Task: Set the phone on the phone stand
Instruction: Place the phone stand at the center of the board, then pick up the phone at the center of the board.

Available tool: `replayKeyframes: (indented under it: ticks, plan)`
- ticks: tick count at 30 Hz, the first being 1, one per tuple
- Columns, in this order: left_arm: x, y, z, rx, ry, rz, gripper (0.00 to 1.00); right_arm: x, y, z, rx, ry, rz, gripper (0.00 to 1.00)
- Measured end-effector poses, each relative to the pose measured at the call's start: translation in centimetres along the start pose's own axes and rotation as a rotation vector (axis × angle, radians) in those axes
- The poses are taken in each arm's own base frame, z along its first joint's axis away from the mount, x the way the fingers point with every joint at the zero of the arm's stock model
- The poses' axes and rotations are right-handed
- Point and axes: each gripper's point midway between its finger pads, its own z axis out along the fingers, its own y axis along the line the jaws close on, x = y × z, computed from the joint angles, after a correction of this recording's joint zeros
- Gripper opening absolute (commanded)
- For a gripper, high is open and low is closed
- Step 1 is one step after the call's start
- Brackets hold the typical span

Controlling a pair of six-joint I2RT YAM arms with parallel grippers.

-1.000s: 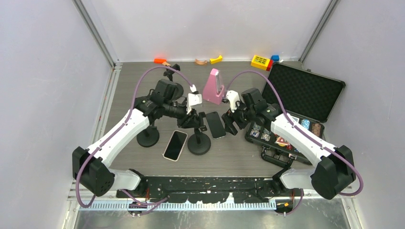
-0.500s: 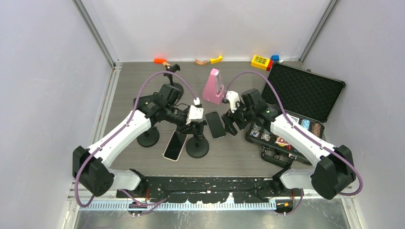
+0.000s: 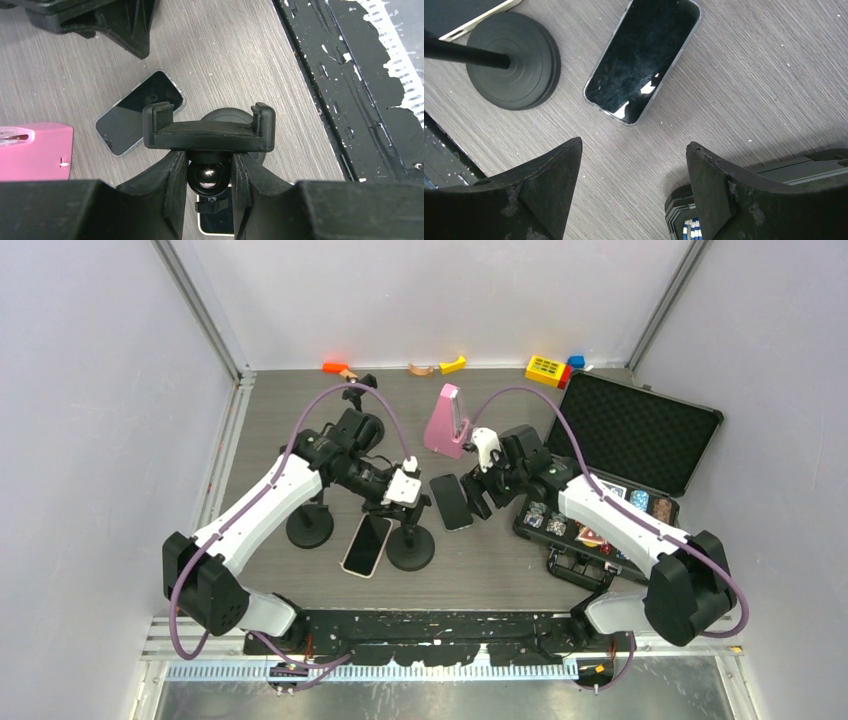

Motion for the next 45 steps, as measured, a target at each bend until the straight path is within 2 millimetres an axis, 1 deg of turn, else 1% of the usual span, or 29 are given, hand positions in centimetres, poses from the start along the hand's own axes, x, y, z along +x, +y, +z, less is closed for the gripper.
replayKeyframes:
  ticks: [8, 11, 13, 15, 19, 20, 22, 24, 25, 28, 32, 35, 38, 45]
  plan:
    - [0.3, -0.1, -0.2, 0.018, -0.001, 0.102, 0.0, -0.5, -1.0, 1.5, 0.071, -0.011, 0.046, 0.82]
    - [0.4, -0.2, -0.3, 0.026, 0.002, 0.133, 0.08, -0.7, -0.7, 2.6, 0.09, -0.009, 0.032, 0.83]
    - [0.4, -0.3, -0.3, 0.031, 0.003, 0.148, 0.18, -0.7, -0.6, 3.6, 0.099, -0.003, 0.027, 0.88]
    - [0.4, -0.3, -0.3, 0.034, 0.002, 0.154, 0.25, -0.3, -0.5, 4.7, 0.099, 0.017, 0.035, 0.93]
    - [0.4, -0.3, -0.3, 0.03, 0.001, 0.153, 0.41, 0.9, -0.5, 7.5, 0.099, 0.078, 0.058, 0.94]
    - [0.4, -0.3, -0.3, 0.026, -0.001, 0.154, 0.47, 1.3, -0.5, 8.1, 0.102, 0.092, 0.064, 0.95]
    - [0.8, -0.2, -0.3, 0.005, 0.009, 0.178, 0.69, 1.7, -0.5, 8.9, 0.109, 0.114, 0.075, 0.95]
    - [2.0, 0.0, -0.2, -0.017, 0.045, 0.178, 0.96, 1.9, -0.2, 9.5, 0.114, 0.126, 0.078, 0.95]
    - [2.3, 0.0, -0.2, -0.021, 0.051, 0.185, 0.99, 1.9, -0.1, 9.8, 0.116, 0.13, 0.078, 0.95]
    - [3.0, 0.0, -0.1, -0.036, 0.066, 0.156, 1.0, 1.6, 0.3, 10.4, 0.12, 0.132, 0.085, 0.96]
    - [2.5, 0.3, -0.7, -0.082, 0.07, 0.152, 1.0, 1.2, 0.4, 10.9, 0.139, 0.131, 0.1, 0.96]
    - [1.8, 0.4, -1.7, -0.132, 0.078, 0.138, 1.0, 0.9, -0.1, 11.5, 0.169, 0.135, 0.114, 0.95]
    - [1.5, 0.7, -2.7, -0.189, 0.09, 0.097, 0.99, 1.1, -0.5, 12.1, 0.191, 0.149, 0.127, 0.95]
    - [2.1, 1.3, -4.7, -0.307, 0.118, -0.025, 1.0, 1.5, -0.6, 12.8, 0.204, 0.17, 0.158, 0.95]
